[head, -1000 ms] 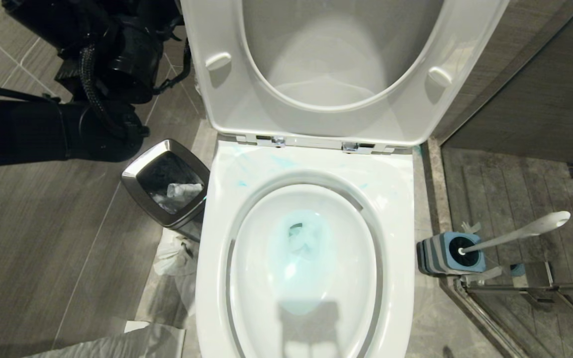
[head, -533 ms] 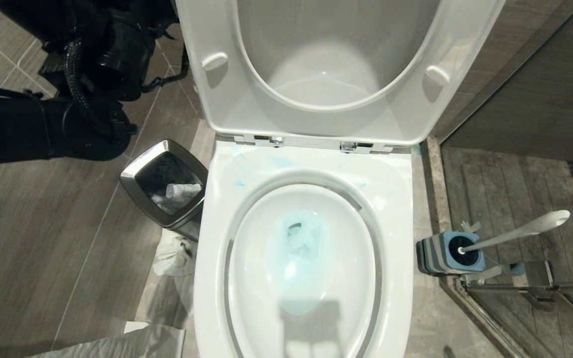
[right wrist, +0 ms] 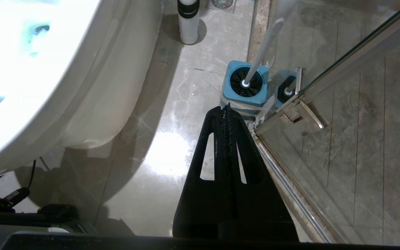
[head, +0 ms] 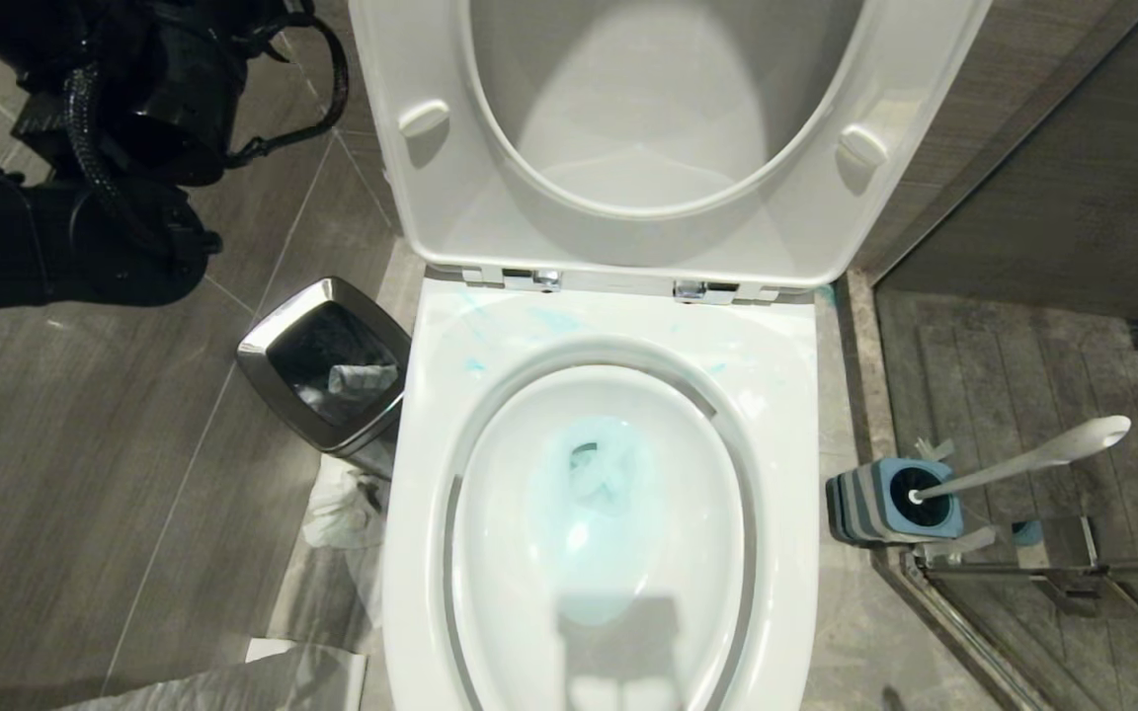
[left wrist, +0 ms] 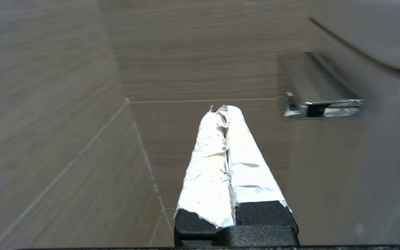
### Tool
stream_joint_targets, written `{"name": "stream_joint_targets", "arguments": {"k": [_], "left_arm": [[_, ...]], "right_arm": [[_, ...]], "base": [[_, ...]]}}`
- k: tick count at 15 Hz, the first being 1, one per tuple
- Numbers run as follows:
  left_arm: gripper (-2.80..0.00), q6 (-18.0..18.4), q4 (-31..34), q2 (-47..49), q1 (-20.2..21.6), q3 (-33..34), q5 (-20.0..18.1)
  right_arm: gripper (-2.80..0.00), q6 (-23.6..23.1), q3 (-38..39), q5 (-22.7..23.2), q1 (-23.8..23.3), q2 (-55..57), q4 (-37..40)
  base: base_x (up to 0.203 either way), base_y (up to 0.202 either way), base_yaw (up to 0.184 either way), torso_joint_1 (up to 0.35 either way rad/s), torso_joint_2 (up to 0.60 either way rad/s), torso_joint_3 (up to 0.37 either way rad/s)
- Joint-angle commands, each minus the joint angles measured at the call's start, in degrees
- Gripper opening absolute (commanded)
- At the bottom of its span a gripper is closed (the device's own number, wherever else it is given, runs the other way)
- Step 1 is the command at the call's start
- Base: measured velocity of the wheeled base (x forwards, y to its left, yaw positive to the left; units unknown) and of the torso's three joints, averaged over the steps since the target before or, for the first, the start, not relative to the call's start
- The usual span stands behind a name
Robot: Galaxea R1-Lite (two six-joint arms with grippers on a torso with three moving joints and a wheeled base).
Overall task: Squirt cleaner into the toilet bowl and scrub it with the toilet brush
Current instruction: Flush the toilet
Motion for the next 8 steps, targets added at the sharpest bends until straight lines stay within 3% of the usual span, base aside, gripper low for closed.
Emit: {"name": "stream_joint_targets", "arguments": {"k": [1,5,8], "left_arm": [[-2.80,0.04,-0.40,-1.18,0.94,-0.03,0.13],[-2.80,-0.22,1.51,-5.08,0.91,0.28,0.22],[-2.80,-0.45,7.27,-9.38,-0.67,0.29,-0.06]], "right_arm": [[-2.80,-0.02,0.70,0.11,0.01,-0.04,-0.03],[-2.80,-0.02,0.70,0.02,0.01,-0.04,-0.03],[-2.80,-0.02,0.70,0.02,0.01,-0.04,-0.03]], "base": [[0.000,0.000,0.000,0.000,0.00,0.000],[0.000,0.000,0.000,0.000,0.00,0.000],[0.000,0.000,0.000,0.000,0.00,0.000]]}}
